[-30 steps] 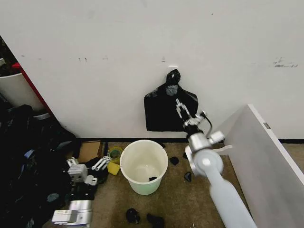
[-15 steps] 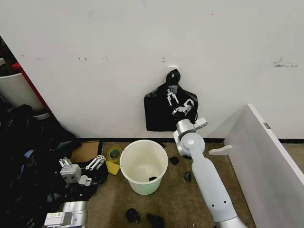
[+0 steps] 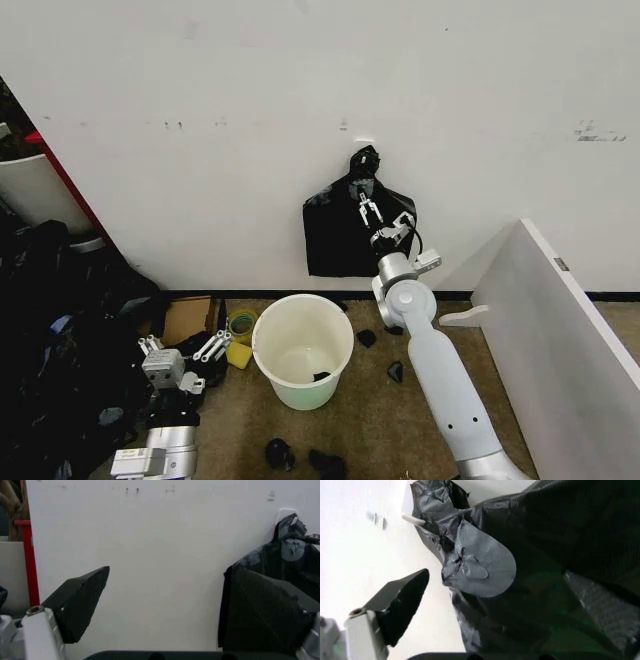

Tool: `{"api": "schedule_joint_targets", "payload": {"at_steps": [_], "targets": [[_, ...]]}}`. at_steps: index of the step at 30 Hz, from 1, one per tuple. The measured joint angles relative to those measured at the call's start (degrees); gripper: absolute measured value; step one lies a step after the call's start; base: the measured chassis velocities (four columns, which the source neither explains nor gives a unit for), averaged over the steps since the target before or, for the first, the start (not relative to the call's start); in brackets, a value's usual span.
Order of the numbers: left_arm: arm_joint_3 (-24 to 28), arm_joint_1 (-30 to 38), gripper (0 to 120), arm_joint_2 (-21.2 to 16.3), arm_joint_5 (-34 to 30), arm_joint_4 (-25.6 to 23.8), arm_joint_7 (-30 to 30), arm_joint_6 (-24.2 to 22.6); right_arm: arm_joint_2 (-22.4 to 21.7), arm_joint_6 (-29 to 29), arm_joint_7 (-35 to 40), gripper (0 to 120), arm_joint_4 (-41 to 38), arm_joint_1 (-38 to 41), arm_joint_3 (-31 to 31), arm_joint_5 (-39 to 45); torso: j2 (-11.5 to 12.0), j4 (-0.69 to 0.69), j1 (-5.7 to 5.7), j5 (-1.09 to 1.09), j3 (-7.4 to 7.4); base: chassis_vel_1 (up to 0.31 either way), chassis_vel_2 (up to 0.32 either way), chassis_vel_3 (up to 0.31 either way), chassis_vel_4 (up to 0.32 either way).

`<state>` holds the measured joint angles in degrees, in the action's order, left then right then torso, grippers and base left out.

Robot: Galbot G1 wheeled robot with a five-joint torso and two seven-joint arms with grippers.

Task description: Place the garbage bag over the trash bin.

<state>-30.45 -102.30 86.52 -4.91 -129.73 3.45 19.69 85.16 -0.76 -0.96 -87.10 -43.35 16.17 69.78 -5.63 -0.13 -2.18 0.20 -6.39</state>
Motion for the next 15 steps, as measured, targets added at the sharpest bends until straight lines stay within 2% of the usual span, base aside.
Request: {"api": "schedule_joint_targets", "payload": {"at_steps": [3, 6, 9, 11, 15], "targets": [[0.0, 0.2, 100, 0.0, 0.0, 0.3, 0.2, 0.0, 0.1, -0.1, -0.2, 98, 0.3, 0.3, 0.0, 0.1, 0.0, 0.0, 0.0, 0.0, 0.0, 0.0, 0.0, 0.0, 0.0], [-0.1, 0.4, 100, 0.0, 0.0, 0.6, 0.6, 0.0, 0.3, -0.2, -0.5, 88, 0.3, 0.6, 0.0, 0.2, 0.0, 0.0, 0.0, 0.0, 0.0, 0.0, 0.0, 0.0, 0.0], [-0.3, 0.6, 100, -0.2, 0.0, 0.9, 0.8, 0.0, 0.5, -0.3, -0.9, 73, 0.3, 0.7, 0.0, 0.3, 0.0, 0.0, 0.0, 0.0, 0.0, 0.0, 0.0, 0.0, 0.0], [-0.3, 0.7, 100, -0.2, 0.0, 1.0, 0.8, 0.0, 0.7, -0.3, -1.0, 70, 0.3, 0.8, 0.0, 0.2, 0.0, 0.0, 0.0, 0.0, 0.0, 0.0, 0.0, 0.0, 0.0], [-0.2, 0.8, 100, -0.3, -0.1, 1.2, 0.9, 0.0, 1.3, -0.7, -1.3, 54, 0.5, 1.2, -0.1, -0.3, 0.0, 0.01, 0.0, 0.0, 0.0, 0.0, 0.0, 0.0, 0.0]]}}
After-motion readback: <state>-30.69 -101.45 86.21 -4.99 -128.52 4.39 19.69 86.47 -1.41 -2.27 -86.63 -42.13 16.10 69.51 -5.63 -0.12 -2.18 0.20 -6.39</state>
